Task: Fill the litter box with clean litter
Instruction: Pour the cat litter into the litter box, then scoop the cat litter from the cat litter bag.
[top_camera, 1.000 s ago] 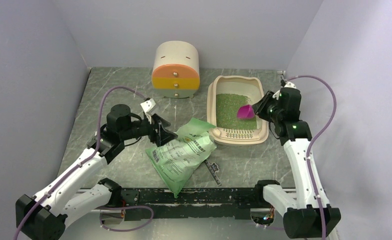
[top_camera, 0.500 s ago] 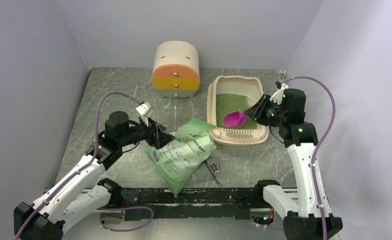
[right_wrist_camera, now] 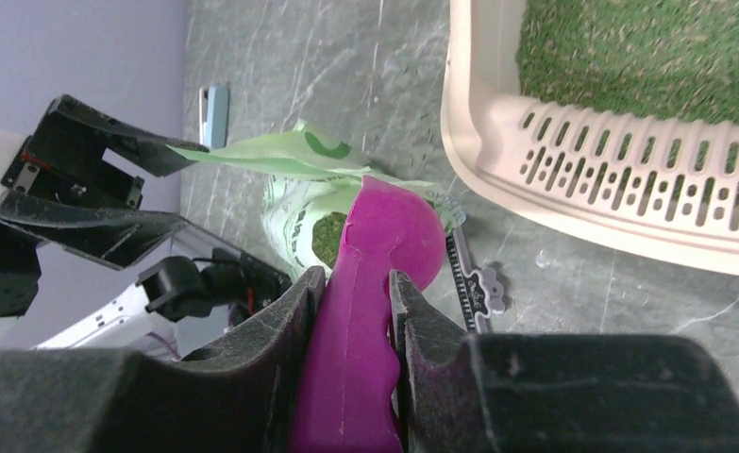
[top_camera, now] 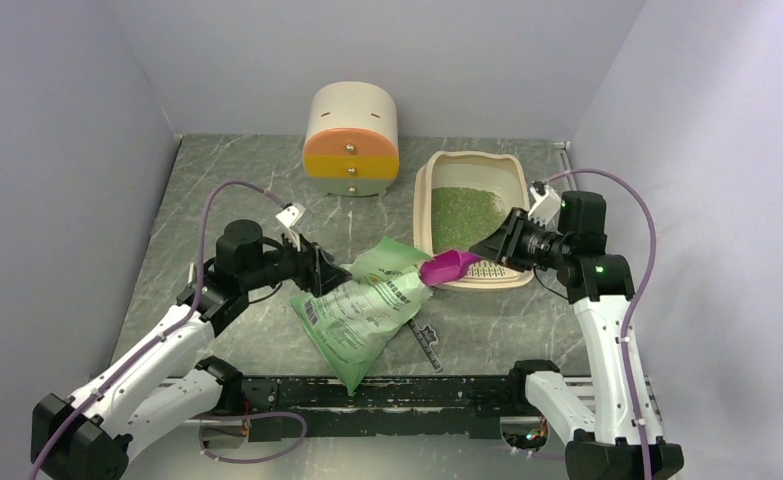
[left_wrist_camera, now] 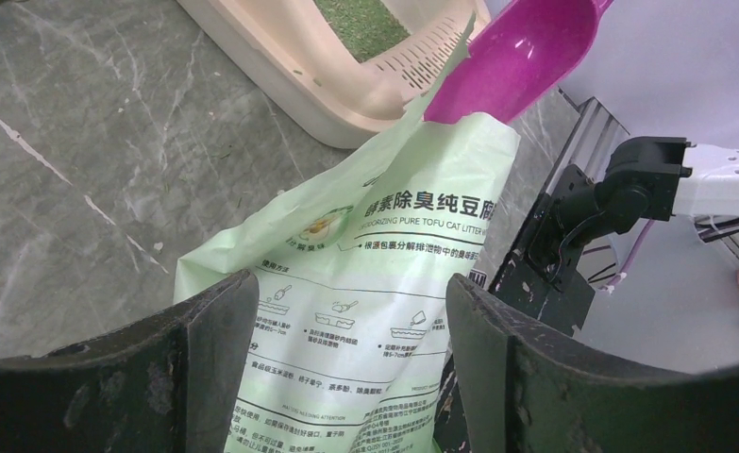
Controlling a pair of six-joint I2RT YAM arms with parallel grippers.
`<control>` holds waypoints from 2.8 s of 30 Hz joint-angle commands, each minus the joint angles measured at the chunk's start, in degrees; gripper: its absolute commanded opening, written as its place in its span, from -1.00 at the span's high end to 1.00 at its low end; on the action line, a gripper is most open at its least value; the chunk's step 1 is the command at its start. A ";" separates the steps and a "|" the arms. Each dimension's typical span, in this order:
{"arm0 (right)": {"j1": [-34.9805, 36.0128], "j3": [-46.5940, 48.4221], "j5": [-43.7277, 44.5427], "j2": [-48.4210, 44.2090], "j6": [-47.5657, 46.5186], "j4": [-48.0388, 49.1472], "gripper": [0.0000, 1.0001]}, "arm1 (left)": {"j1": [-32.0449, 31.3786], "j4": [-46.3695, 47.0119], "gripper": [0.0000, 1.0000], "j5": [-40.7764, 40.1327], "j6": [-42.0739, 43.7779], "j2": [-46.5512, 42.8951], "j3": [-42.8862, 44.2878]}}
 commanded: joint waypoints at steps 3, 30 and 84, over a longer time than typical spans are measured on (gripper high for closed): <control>0.28 -4.93 -6.62 2.26 -1.32 2.04 1.00 | 0.38 2.81 -0.54 2.96 0.00 2.49 0.38; 18.93 -5.90 17.86 14.52 -9.91 14.16 1.00 | -5.43 -2.34 0.01 16.86 15.95 37.77 25.02; 31.53 -41.78 -13.55 20.40 46.47 88.25 1.00 | -9.19 14.19 0.90 5.11 5.19 18.66 4.46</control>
